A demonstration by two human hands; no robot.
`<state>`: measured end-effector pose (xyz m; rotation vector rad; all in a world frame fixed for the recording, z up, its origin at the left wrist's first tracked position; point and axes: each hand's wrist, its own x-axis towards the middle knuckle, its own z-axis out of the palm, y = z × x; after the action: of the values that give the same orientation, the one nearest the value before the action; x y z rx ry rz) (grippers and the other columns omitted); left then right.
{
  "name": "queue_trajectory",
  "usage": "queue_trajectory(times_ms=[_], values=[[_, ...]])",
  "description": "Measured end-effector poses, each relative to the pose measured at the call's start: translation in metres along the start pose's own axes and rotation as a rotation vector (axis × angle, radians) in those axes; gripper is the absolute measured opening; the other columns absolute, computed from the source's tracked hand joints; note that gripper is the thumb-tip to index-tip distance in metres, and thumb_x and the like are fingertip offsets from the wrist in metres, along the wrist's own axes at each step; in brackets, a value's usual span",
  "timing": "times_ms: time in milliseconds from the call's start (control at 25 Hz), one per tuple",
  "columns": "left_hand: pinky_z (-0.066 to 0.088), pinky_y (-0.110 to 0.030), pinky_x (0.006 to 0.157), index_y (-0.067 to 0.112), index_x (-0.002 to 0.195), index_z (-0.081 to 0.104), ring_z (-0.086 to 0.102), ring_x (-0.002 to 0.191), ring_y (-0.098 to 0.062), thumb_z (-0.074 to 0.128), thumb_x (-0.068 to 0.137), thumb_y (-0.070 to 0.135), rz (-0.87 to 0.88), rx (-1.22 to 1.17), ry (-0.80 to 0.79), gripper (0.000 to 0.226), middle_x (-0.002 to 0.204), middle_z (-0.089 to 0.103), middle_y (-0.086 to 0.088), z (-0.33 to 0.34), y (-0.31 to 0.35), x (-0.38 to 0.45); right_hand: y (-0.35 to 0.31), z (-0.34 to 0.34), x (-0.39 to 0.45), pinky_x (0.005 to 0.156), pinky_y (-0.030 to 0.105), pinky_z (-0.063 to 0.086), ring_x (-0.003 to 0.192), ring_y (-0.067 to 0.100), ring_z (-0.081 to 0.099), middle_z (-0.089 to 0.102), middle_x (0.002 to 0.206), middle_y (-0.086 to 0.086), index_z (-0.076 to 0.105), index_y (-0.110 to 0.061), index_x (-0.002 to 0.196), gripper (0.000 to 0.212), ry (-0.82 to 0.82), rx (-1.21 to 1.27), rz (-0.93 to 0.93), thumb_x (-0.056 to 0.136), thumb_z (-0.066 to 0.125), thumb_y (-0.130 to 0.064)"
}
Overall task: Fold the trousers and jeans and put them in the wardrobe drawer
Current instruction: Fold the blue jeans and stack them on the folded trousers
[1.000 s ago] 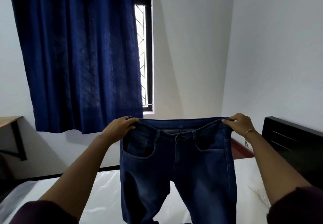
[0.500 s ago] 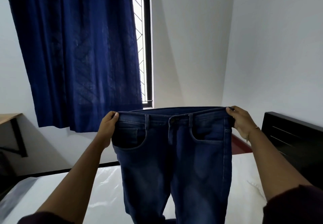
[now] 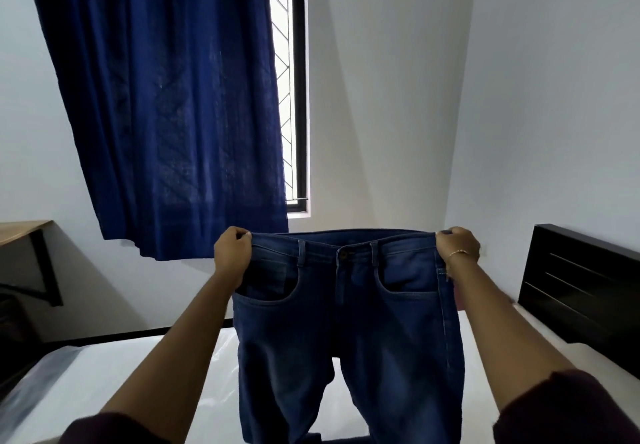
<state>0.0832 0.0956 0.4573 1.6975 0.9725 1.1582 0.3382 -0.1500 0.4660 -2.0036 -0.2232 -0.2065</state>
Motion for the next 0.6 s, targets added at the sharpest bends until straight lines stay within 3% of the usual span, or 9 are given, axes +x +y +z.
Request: queue_trajectory(times_ms=[80,160,320,400,600], values=[[0.040,-0.032,0.078,0.001,0.110,0.053,0.046,0.090,-0.020,0.042,0.095,0.007,-0.089,-0.060,0.045,0.020,0.101,0.048,-0.007,0.015,0.013,-0.012,-0.017,0.011,-0.012,0.081,0.036,0.049,0.101,0.038,0.060,0.065,0.110,0.023,0.065,0.001,0.100,0.023,0.057,0.013,0.030,0.090,0.048,-0.011],[0.044,-0.034,0.078,0.007,0.105,0.050,0.049,0.088,-0.021,0.044,0.094,0.007,-0.054,-0.105,0.029,0.012,0.097,0.048,-0.006,0.031,0.026,-0.024,-0.036,0.023,-0.027,0.080,0.036,0.049,0.097,0.037,0.061,0.067,0.105,0.022,0.064,0.000,0.094,0.018,0.063,0.043,-0.053,0.088,0.053,-0.012],[0.053,-0.038,0.080,0.010,0.090,0.055,0.057,0.083,-0.020,0.051,0.093,0.005,0.062,-0.206,-0.154,0.007,0.089,0.056,-0.005,0.067,0.046,-0.047,-0.072,0.044,-0.072,0.072,0.029,0.045,0.092,0.033,0.062,0.068,0.097,0.016,0.061,-0.004,0.092,0.012,-0.025,0.088,-0.349,0.084,0.062,-0.013],[0.054,-0.036,0.082,0.008,0.091,0.060,0.060,0.086,-0.021,0.053,0.092,0.005,0.107,-0.216,-0.224,0.008,0.089,0.060,-0.006,0.082,0.054,-0.057,-0.082,0.053,-0.093,0.069,0.026,0.041,0.092,0.032,0.062,0.067,0.099,0.014,0.056,-0.006,0.101,0.020,-0.072,0.089,-0.438,0.083,0.064,-0.013],[0.054,-0.040,0.086,0.002,0.097,0.066,0.062,0.091,-0.027,0.049,0.094,0.006,0.034,-0.266,-0.245,0.017,0.091,0.063,-0.014,0.092,0.057,-0.062,-0.082,0.062,-0.107,0.083,0.027,0.048,0.101,0.027,0.063,0.065,0.110,0.014,0.049,-0.003,0.113,0.040,-0.289,0.273,-0.354,0.080,0.070,-0.010]])
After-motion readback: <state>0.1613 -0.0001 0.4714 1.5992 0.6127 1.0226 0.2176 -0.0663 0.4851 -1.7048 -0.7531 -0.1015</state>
